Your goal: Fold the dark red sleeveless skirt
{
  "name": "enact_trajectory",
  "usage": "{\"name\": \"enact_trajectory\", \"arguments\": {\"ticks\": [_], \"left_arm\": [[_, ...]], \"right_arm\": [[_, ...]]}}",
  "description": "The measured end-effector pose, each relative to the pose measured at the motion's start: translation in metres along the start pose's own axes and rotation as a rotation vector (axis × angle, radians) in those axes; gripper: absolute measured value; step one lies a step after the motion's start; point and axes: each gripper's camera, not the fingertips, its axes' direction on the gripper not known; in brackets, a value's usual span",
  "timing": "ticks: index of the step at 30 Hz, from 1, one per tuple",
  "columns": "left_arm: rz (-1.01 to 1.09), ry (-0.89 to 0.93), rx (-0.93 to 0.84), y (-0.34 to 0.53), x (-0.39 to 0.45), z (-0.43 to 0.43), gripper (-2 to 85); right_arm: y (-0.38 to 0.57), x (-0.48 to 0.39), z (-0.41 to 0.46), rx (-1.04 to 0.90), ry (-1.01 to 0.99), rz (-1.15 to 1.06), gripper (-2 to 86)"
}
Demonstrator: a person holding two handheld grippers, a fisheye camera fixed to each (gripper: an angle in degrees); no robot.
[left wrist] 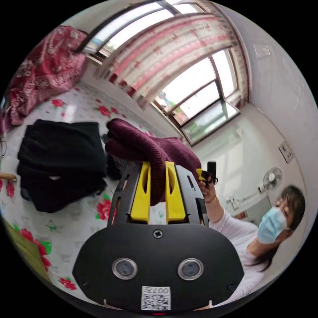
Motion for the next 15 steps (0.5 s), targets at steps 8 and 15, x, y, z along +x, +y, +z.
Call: {"name": "enact_trajectory", "arguments": {"ticks": [8, 15], "left_arm": [[-0.165, -0.482, -0.076, 0.088, -0.130, 0.042, 14.5], [-0.031, -0.473, -0.263, 0.411, -0.067, 0.164, 13.2]], "right_arm": [[-0.032, 0.149, 0.257, -0.123, 0.223, 0.261, 5.6], [0.228, 0.254, 0.245, -0.414, 0.393, 0.298, 3.1]]}}
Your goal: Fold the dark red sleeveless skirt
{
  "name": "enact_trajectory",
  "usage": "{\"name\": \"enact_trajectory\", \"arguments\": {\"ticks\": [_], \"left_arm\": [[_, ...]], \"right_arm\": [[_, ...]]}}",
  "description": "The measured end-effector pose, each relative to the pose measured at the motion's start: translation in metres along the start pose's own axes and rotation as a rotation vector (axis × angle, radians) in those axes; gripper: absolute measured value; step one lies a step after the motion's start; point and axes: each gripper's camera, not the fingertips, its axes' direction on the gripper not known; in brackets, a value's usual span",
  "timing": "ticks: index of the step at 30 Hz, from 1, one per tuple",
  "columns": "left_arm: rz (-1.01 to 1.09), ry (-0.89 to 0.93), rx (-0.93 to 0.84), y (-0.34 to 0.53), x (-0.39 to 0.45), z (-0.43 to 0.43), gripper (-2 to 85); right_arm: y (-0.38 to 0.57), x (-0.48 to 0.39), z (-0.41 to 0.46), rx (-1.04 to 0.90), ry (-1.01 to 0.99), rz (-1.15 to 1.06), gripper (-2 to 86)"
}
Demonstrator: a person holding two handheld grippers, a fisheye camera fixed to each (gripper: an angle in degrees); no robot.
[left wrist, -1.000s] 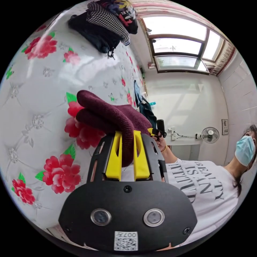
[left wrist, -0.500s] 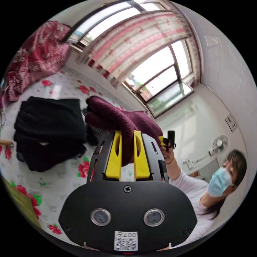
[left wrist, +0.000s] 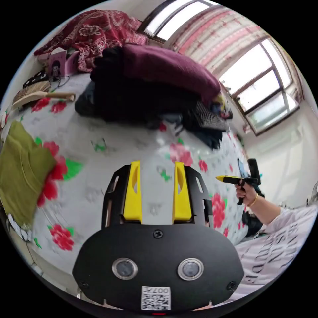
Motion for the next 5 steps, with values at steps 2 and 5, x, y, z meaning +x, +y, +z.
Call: {"name": "enact_trajectory", "arguments": {"ticks": [2, 5], "left_arm": [[0.084, -0.039, -0.110, 0.062, 0.066, 0.042, 12.0], [0.217, 0.036, -0.295, 0.135, 0.180, 0.102, 9.4]], "right_arm": [[0.104, 0.045, 0.013, -0.141, 0.180, 0.090, 2.1], [0.212, 0.068, 0.007, -0.333, 0.400, 0.141, 1.4]]}}
